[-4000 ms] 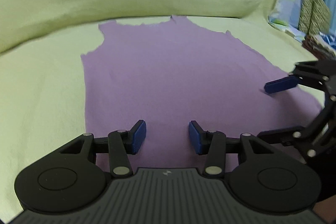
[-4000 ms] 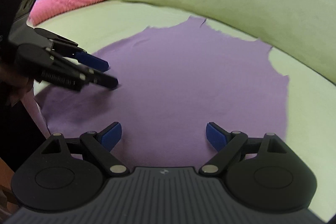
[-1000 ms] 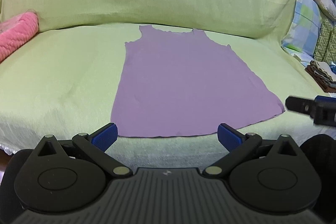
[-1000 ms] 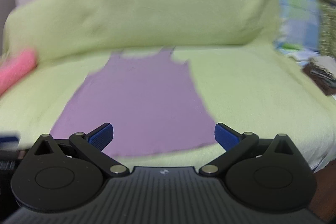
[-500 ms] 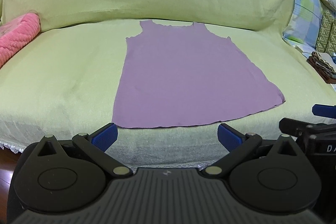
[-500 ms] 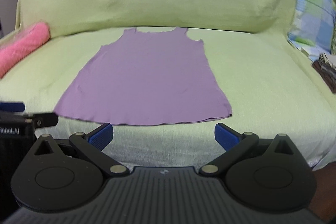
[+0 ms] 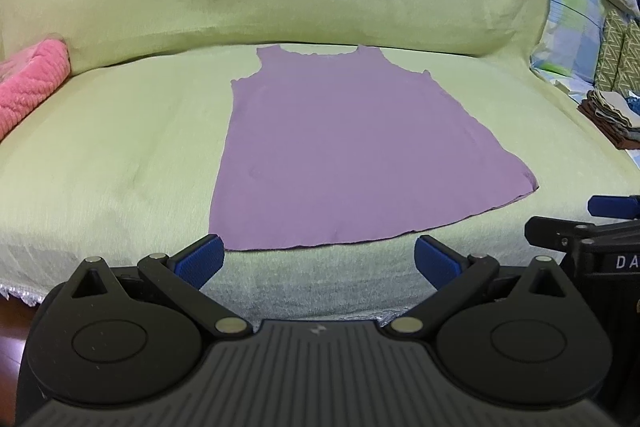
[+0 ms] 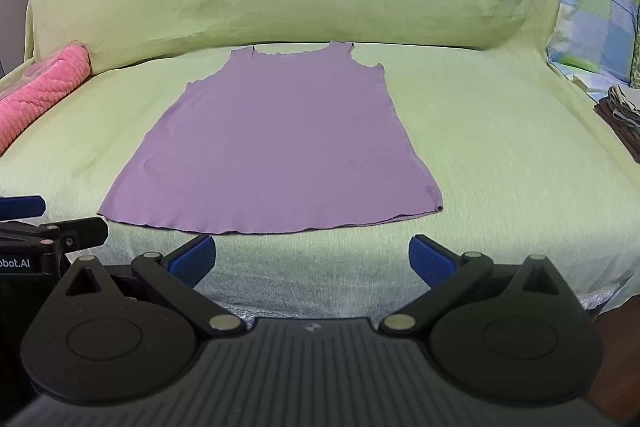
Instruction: Fold clothes
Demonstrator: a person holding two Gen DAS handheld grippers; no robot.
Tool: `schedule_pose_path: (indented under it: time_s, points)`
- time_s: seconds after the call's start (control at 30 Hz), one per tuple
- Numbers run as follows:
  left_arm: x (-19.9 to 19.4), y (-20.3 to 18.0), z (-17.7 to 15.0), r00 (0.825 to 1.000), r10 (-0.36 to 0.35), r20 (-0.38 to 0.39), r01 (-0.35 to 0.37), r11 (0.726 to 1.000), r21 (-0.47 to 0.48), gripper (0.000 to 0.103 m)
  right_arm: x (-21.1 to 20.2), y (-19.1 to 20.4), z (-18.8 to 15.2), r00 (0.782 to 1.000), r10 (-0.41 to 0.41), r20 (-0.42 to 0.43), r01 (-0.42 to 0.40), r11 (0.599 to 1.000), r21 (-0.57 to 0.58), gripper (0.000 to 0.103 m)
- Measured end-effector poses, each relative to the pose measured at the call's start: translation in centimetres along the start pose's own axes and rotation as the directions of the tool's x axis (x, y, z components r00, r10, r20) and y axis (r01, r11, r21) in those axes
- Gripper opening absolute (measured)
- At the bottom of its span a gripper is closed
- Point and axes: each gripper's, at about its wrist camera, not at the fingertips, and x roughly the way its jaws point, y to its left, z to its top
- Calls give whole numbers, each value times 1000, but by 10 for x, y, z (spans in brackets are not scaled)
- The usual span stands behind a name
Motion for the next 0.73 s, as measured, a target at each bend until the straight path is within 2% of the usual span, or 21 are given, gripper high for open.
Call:
schedule_pose_path:
  time_s: [0.37, 0.57, 0.73]
  points:
    - [-1, -3, 1, 1000, 2, 4, -2, 1000, -7, 102, 2, -1, -1, 1000, -1, -1, 1, 1000, 2, 102]
    - [-4, -4, 1, 999, 35, 36, -34, 999, -5, 102, 2, 1, -1, 1000, -2, 1, 2, 1000, -9, 102]
    - [-9, -6, 1, 998, 29, 63, -29, 1000, 1, 102, 2, 2, -1, 1000, -2, -1, 2, 1000, -14, 102]
